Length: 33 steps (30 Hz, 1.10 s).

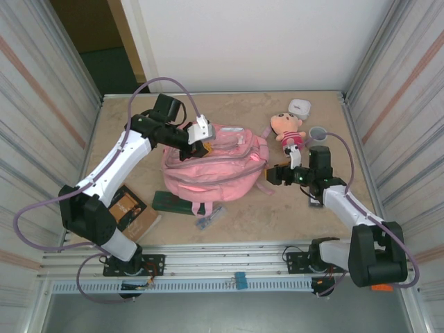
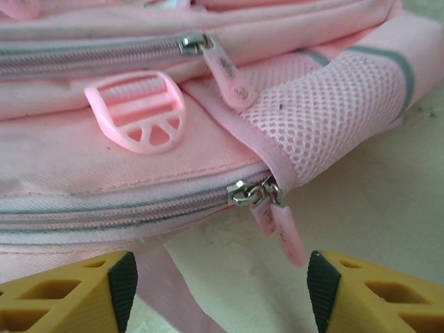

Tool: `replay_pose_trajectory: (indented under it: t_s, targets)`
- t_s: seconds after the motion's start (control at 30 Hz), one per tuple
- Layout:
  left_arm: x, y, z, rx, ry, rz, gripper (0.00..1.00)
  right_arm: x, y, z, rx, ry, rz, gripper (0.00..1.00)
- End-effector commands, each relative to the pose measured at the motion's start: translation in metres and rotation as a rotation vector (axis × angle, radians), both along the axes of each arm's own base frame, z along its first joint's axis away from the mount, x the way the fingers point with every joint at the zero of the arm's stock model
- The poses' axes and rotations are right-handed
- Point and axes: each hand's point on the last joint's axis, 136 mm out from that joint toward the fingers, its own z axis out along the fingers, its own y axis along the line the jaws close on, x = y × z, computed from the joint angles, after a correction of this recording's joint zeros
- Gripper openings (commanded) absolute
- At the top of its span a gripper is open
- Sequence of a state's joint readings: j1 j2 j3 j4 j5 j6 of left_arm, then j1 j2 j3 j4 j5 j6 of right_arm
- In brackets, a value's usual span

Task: Pack books, pencil case, and school supplies into a backpack

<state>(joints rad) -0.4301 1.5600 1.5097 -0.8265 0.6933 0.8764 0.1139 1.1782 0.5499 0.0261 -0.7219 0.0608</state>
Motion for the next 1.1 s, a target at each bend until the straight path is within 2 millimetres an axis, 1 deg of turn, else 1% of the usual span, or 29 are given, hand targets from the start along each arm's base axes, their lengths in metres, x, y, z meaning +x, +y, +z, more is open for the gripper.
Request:
replay_pose_trajectory:
  t_s: [0.0,0.07,0.17,0.2,0.3,0.43,0.5,0.57,0.73,0.87,1.0,1.07]
  targets:
    - [-0.009,-0.001,0.041,-0.113,-0.083,-0.048,0.00,0.002,0.003,0.014,-0.006,-0.051,0.032,0.64]
    - [-0.009,0.001,0.043,-0.123,-0.078,-0.045,0.00,0.001,0.000,0.013,0.032,0.009,-0.013,0.63]
    - [-0.011,0.005,0.048,-0.153,-0.067,-0.053,0.00,-0.005,0.004,0.009,0.131,0.096,-0.039,0.63]
    - [-0.012,0.006,0.049,-0.164,-0.061,-0.060,0.00,-0.006,0.006,0.009,0.162,0.101,-0.041,0.64]
    - [-0.014,0.010,0.049,-0.175,-0.050,-0.069,0.00,-0.004,0.008,0.004,0.196,0.093,-0.044,0.64]
    - [-0.016,0.014,0.046,-0.167,-0.048,-0.080,0.00,-0.002,0.011,0.004,0.175,0.048,0.008,0.64]
    - [-0.017,0.016,0.046,-0.167,-0.047,-0.080,0.00,0.004,0.009,0.001,0.152,0.016,0.011,0.64]
    - [-0.016,0.017,0.046,-0.172,-0.043,-0.079,0.00,0.011,0.008,0.002,0.171,-0.009,0.018,0.63]
    - [-0.018,0.019,0.046,-0.172,-0.043,-0.079,0.00,0.022,0.011,0.001,0.173,-0.005,0.039,0.58]
    - [-0.017,0.021,0.046,-0.170,-0.042,-0.072,0.00,0.017,0.021,0.001,0.194,0.007,0.108,0.44]
    - [-0.015,0.022,0.043,-0.168,-0.036,-0.063,0.00,0.010,0.025,0.002,0.207,0.021,0.147,0.14]
    - [-0.013,0.022,0.043,-0.168,-0.040,-0.052,0.00,0.007,0.027,0.004,0.206,0.020,0.155,0.06]
